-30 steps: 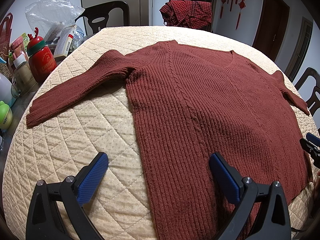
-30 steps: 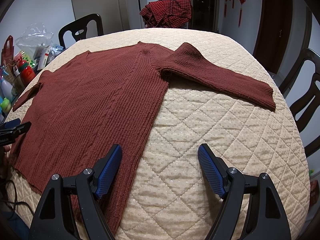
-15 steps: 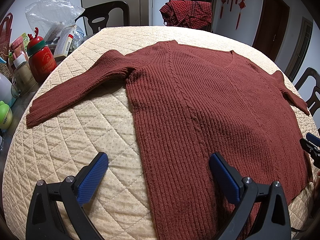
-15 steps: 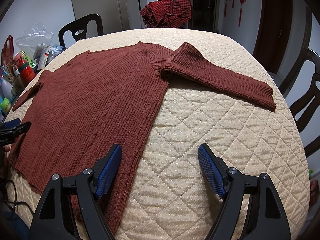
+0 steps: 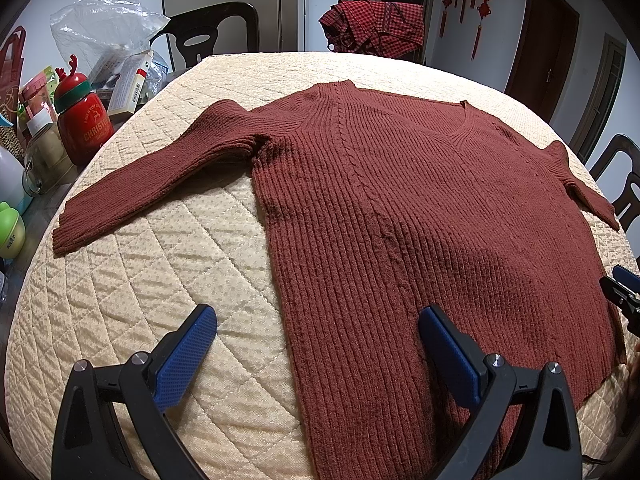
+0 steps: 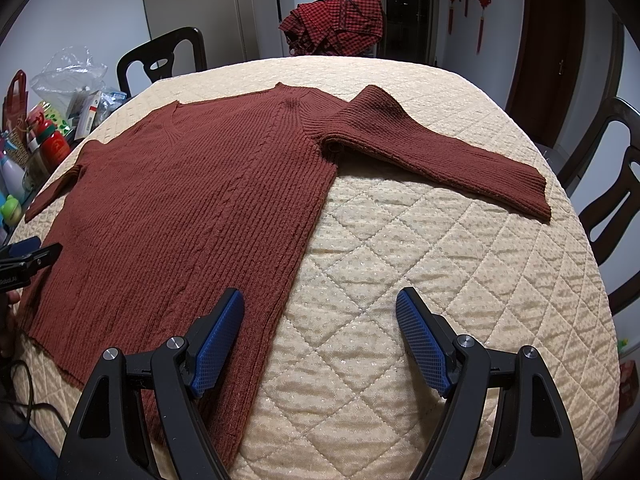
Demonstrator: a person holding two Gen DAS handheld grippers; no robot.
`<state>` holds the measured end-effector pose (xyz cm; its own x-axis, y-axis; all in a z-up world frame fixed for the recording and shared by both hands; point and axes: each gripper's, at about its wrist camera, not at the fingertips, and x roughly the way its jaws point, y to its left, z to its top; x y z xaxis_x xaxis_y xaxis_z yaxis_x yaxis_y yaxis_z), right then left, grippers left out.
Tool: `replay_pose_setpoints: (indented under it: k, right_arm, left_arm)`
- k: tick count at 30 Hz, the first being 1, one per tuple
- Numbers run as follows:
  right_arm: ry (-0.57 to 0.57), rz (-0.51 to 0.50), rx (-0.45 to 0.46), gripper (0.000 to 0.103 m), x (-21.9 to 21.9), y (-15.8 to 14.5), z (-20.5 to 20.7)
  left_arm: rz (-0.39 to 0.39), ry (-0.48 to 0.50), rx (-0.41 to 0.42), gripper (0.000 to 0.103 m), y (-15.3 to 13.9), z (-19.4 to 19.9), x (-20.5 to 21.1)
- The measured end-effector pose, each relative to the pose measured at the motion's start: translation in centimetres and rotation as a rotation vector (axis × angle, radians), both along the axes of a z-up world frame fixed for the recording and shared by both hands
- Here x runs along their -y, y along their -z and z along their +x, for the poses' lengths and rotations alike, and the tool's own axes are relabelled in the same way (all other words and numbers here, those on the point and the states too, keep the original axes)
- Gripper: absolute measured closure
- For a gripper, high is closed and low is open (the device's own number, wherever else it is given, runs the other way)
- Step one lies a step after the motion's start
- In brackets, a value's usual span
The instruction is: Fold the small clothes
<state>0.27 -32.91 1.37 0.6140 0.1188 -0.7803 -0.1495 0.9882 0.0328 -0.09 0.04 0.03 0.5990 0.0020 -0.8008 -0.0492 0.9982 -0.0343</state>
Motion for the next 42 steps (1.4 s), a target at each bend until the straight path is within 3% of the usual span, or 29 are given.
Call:
replay_pose_setpoints:
  k: [42]
  right_arm:
    - [-0.016,-0.006,-0.018,0.024,0.12,0.01,0.10]
  left_arm:
    - [0.002,-0.003,-0.001,0.000,-0.20,-0.04,-0.43]
